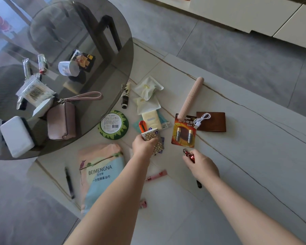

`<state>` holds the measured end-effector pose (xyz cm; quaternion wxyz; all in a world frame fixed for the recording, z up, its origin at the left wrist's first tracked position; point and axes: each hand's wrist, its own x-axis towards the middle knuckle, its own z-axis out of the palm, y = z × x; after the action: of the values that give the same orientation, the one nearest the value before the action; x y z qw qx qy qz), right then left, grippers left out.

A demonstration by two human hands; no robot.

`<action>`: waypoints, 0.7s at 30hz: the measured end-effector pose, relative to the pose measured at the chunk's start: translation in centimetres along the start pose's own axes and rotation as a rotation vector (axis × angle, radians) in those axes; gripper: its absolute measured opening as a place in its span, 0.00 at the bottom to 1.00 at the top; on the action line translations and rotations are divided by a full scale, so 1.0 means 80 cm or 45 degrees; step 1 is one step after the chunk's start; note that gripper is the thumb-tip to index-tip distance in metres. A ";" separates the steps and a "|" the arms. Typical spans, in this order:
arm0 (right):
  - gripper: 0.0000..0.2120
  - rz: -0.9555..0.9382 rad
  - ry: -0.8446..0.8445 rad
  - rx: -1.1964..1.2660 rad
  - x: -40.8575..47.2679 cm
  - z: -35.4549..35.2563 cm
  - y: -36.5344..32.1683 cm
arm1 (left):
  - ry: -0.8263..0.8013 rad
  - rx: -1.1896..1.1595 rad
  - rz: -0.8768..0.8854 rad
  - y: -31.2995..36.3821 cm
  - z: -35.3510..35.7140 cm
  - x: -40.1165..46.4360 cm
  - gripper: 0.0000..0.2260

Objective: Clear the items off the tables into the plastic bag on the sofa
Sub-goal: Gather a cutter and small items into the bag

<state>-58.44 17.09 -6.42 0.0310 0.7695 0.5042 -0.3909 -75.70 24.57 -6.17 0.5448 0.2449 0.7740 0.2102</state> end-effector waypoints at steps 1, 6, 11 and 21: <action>0.14 0.007 -0.024 0.064 -0.002 0.000 0.000 | 0.012 -0.003 0.020 -0.002 0.002 -0.003 0.16; 0.08 0.049 -0.139 0.578 -0.027 -0.017 -0.013 | 0.033 -0.164 0.040 -0.004 -0.005 -0.042 0.13; 0.04 0.044 -0.206 0.936 -0.081 -0.050 -0.047 | -0.013 -0.186 -0.009 0.002 -0.043 -0.108 0.13; 0.10 -0.041 -0.331 0.968 -0.248 -0.103 -0.132 | -0.021 -0.369 -0.067 0.007 -0.163 -0.298 0.09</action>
<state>-65.83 11.01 15.48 -0.1987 0.6622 0.3274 -0.6441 -81.12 9.74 15.96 0.5860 0.1449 0.7372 0.3035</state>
